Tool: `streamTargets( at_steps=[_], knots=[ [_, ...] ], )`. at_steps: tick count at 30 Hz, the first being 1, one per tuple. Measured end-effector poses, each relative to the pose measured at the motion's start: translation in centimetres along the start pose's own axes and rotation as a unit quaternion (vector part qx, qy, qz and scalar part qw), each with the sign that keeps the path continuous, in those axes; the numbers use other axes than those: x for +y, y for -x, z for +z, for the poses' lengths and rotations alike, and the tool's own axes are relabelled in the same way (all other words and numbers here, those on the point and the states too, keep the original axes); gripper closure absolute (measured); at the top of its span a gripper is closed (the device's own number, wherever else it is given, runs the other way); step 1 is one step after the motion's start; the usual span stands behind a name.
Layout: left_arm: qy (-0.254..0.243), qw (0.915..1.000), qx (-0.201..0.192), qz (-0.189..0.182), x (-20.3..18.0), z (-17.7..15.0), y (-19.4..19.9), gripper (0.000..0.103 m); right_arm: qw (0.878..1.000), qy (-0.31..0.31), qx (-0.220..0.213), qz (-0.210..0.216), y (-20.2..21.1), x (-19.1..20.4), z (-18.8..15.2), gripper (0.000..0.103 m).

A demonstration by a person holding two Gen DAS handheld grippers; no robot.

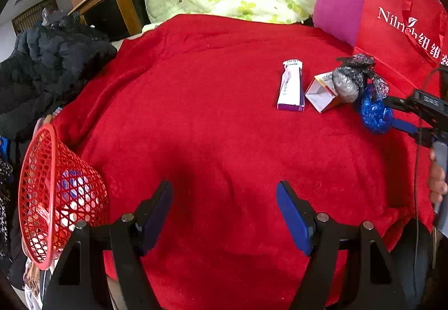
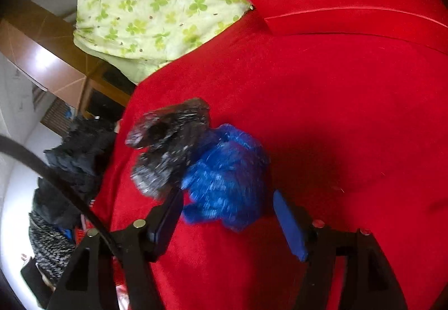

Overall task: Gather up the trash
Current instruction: 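Grasp the blue plastic bag with the right tool while the left tool reaches the black bag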

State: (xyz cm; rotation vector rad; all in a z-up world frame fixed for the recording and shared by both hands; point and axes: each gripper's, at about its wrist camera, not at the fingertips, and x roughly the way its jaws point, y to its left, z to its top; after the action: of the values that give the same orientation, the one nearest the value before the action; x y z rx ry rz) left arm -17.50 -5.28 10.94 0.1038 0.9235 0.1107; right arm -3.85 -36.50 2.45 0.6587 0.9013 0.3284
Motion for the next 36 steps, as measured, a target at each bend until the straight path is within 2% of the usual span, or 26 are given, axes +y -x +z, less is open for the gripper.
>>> streamTargets(
  at_steps=[2,5,6,7,9,11,13,15,20,24,27,30,33,36],
  knots=[
    [0.005,1.0,0.006,-0.005,0.3,-0.2,-0.3,0.027,1.0,-0.004,0.004,-0.006,-1.5,0.1,0.3,0.033],
    [0.014,0.9998,0.012,-0.01,0.7,-0.8,-0.5,0.027,1.0,-0.015,0.012,0.015,-3.0,0.6,0.3,0.033],
    [0.016,0.9997,0.013,-0.011,0.9,-0.9,-0.5,0.027,1.0,-0.011,0.013,0.012,-3.2,1.1,0.3,0.036],
    [0.017,0.9997,0.013,-0.012,1.1,-1.1,-0.4,0.027,1.0,-0.003,0.013,0.002,-3.2,1.5,0.2,0.045],
    [0.022,0.9996,0.013,-0.013,1.6,-1.3,-0.3,0.027,1.0,0.002,0.02,0.002,-2.9,2.1,0.0,0.047],
    [0.028,0.9994,0.013,-0.014,2.0,-1.4,-0.3,0.027,0.999,-0.021,0.018,0.025,-1.8,2.0,-0.2,0.048],
    [0.032,0.9993,0.012,-0.016,2.3,-1.5,-0.2,0.027,0.997,-0.047,0.003,0.058,-0.3,1.8,-0.2,0.048],
    [0.032,0.9993,0.01,-0.018,2.4,-1.4,-0.1,0.027,0.993,-0.073,-0.03,0.093,2.0,1.7,0.0,0.048],
    [0.02,0.9994,-0.001,-0.028,1.7,-0.7,0.4,0.027,0.979,-0.106,-0.121,0.124,6.5,1.5,1.1,0.048],
    [-0.001,0.9991,-0.02,-0.038,0.2,0.5,1.2,0.027,0.975,-0.101,-0.17,0.097,8.0,0.9,1.1,0.048],
    [-0.021,0.9981,-0.035,-0.046,-1.6,1.4,1.5,0.027,0.977,-0.1,-0.186,0.038,8.2,-0.9,1.1,0.048],
    [-0.041,0.9962,-0.042,-0.064,-3.9,2.2,1.2,0.027,0.973,-0.149,-0.169,0.06,9.0,-4.1,1.2,0.048],
    [-0.069,0.9931,-0.038,-0.087,-7.1,2.9,0.2,0.027,0.973,-0.151,-0.172,0.04,9.9,-4.8,1.4,0.048],
    [-0.095,0.9887,-0.03,-0.112,-10.4,4.0,-1.2,0.027,0.971,-0.155,-0.178,0.041,10.9,-5.7,1.4,0.048]
  ],
)
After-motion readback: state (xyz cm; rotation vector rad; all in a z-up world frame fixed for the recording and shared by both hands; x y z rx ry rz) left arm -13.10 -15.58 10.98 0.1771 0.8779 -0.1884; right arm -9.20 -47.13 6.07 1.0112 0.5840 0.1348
